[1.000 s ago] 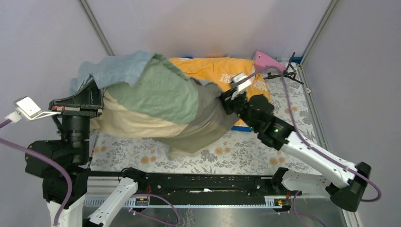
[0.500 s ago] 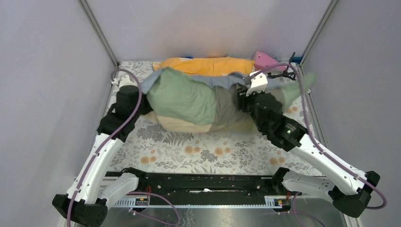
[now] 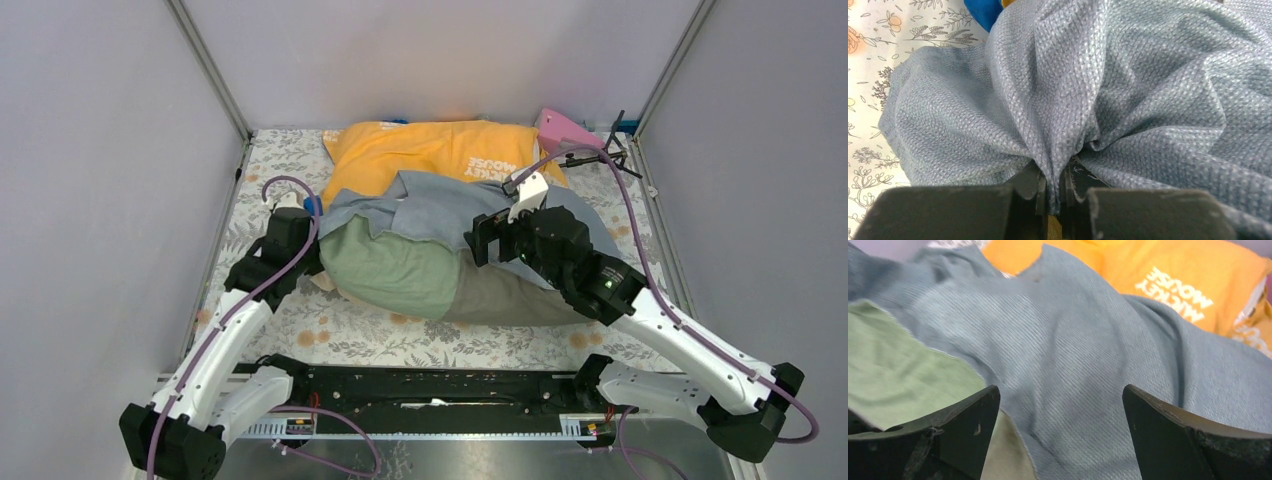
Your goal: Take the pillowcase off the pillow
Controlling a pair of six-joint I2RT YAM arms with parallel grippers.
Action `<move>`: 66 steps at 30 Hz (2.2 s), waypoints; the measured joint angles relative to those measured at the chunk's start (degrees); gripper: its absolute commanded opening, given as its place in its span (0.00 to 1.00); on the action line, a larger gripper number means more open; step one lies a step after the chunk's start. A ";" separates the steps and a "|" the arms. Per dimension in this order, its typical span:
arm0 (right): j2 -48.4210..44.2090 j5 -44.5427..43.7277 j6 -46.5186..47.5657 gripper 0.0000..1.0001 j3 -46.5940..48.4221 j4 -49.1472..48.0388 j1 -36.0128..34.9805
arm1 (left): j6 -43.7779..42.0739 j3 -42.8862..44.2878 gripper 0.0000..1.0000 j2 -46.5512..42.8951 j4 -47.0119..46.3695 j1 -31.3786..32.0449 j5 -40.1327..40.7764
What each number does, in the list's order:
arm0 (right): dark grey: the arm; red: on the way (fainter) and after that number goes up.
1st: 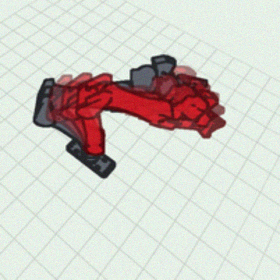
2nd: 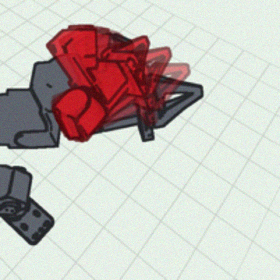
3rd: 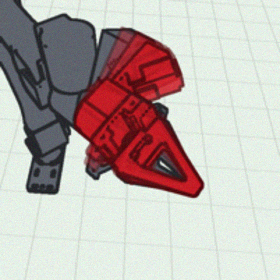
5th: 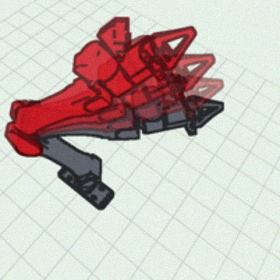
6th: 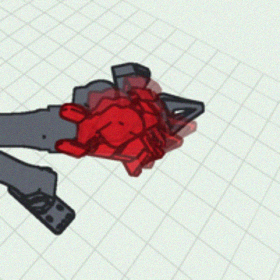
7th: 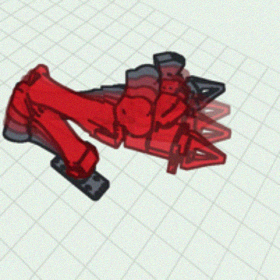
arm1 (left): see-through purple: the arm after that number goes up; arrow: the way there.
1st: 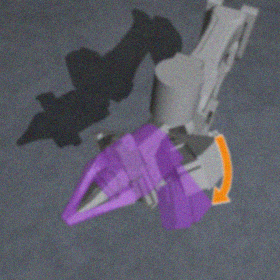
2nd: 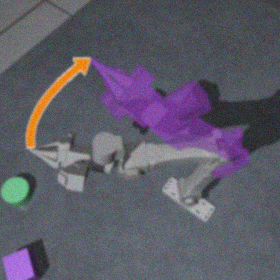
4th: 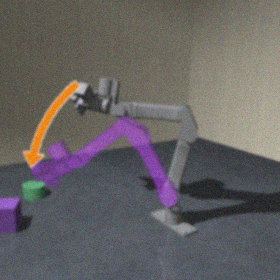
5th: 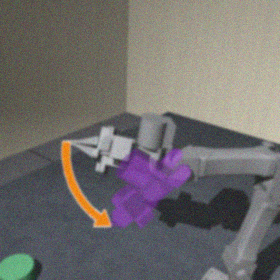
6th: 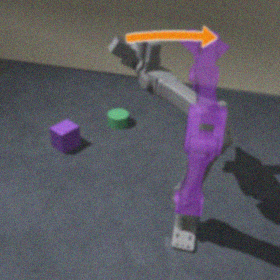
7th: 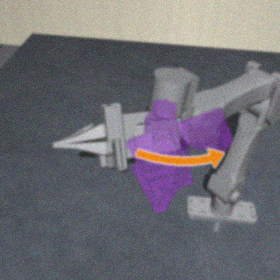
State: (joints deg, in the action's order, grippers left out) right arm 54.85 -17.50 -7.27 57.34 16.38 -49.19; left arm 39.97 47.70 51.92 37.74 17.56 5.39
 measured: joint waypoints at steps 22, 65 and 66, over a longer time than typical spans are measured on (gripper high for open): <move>13.99 21.27 -6.34 1.00 -0.50 2.60 0.00 | 1.07 15.30 0.99 -18.10 14.45 0.09 27.41; 11.19 8.50 -4.72 0.48 18.43 2.27 6.36 | 0.11 7.19 0.00 -1.33 -23.04 2.71 -6.75; 10.03 9.73 -4.76 0.78 16.17 1.38 6.25 | -0.02 5.14 0.00 -2.80 -23.23 3.08 -5.84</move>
State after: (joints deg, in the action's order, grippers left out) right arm 64.88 -7.77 -12.03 73.52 17.76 -42.94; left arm 39.94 52.84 49.12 14.50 20.64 -0.45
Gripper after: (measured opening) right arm 0.242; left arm 0.120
